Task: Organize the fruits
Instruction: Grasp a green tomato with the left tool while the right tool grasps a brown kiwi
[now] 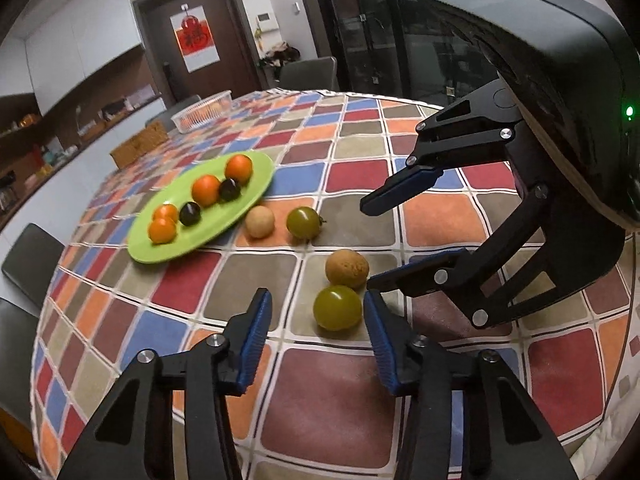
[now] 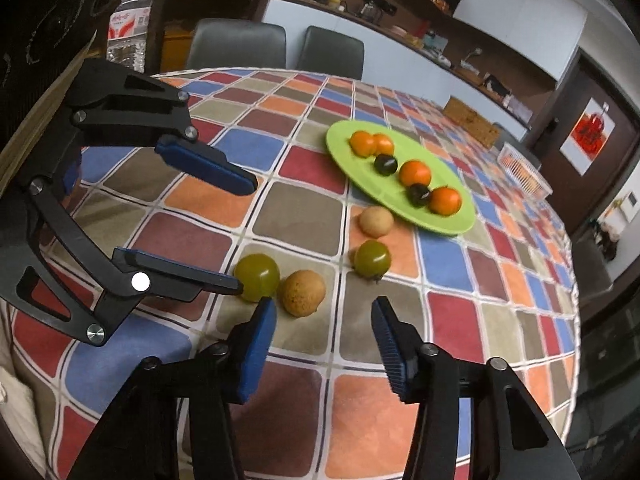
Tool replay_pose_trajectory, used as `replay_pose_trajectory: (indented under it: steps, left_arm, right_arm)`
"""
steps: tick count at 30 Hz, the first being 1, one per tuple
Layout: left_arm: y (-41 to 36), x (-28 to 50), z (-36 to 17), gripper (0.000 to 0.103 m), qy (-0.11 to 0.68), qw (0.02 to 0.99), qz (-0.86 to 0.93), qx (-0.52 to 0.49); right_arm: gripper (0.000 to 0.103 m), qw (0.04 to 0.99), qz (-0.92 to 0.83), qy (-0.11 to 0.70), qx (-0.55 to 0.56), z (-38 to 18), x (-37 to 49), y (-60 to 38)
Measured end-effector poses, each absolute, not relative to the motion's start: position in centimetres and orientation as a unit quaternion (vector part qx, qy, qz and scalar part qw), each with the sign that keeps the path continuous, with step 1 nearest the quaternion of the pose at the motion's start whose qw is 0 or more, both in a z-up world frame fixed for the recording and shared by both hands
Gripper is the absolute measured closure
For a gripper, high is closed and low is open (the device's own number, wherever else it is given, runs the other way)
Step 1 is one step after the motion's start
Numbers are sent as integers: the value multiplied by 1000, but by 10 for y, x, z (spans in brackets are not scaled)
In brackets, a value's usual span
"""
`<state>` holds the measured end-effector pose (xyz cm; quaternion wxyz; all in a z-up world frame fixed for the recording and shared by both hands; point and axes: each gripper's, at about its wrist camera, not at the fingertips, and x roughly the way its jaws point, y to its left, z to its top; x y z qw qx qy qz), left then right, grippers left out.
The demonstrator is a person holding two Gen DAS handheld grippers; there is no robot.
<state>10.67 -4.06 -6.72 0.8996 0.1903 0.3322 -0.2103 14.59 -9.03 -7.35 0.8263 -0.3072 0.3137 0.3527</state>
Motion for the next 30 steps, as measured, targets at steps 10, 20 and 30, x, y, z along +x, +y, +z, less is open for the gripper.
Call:
replay_pose_trajectory:
  steps: [10,20,30]
  left_arm:
    - [-43,123,-77,66,371,882,-232,175]
    - [-35,127,-75,74,381,884,-219,156]
    - [-18,125,-69,74,388,896,-185,114]
  right_arm:
    - [57,821,367,326,-291,-79,154,-91]
    - [62,820,376,335,-270,-81,158,-88]
    - [72,822,379,348,-244,-84,163,-80]
